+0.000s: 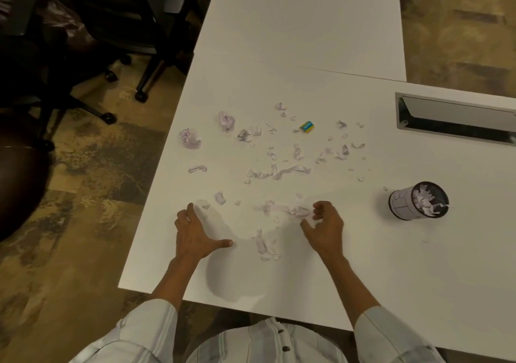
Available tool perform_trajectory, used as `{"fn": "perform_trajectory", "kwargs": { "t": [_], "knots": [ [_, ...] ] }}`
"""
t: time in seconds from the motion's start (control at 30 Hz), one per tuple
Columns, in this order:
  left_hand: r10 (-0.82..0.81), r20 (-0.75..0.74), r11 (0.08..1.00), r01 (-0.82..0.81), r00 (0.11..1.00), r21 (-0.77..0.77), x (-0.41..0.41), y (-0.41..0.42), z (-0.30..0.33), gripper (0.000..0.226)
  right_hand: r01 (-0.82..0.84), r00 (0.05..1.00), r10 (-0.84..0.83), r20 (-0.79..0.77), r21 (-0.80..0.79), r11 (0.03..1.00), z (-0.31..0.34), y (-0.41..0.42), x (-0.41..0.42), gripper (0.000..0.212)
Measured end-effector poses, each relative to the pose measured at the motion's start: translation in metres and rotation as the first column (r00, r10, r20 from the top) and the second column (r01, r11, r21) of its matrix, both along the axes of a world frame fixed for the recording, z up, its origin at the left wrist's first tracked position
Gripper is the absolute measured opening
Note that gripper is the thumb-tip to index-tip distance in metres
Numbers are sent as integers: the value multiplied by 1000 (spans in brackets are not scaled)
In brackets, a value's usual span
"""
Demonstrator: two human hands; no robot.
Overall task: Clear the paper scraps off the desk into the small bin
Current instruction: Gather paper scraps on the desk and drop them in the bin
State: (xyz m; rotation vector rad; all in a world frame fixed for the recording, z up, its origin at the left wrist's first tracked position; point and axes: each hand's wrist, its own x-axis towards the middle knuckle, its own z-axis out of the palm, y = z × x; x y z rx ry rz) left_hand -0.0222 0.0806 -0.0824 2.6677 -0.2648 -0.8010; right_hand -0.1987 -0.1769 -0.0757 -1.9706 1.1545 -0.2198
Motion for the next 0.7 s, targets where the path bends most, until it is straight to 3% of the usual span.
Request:
{"fn": "perform_trajectory", "kwargs": {
  "t": [0.17,0.3,0.37,0.43,0.53,0.63,0.7],
  "knots": [
    [-29,-32,994,25,999,-106,8,-34,1,114,-109,962,98,-254,-30,994,-6,-22,5,58],
    [-118,-62,970,102,991,-220,-1,-67,2,104,-240,953,241,-184,28,970,-6,1,41,54],
    [-104,12,962,104,995,-254,2,-74,4,104,-250,954,255,-155,51,967,-3,1,55,59],
    [-31,136,967,64,990,-247,18,-73,9,104,-170,980,169,-105,-2,985,3,-19,63,58],
    [50,256,989,-13,965,-146,60,-60,11,109,-58,993,47,-110,-106,993,12,-77,67,58],
    [46,144,994,-60,989,96,97,-50,9,127,-58,963,7,-270,-182,982,12,-143,69,64],
    [4,61,984,-15,998,179,106,-51,5,140,-46,933,-12,-359,-154,987,7,-174,72,73]
  ]
}}
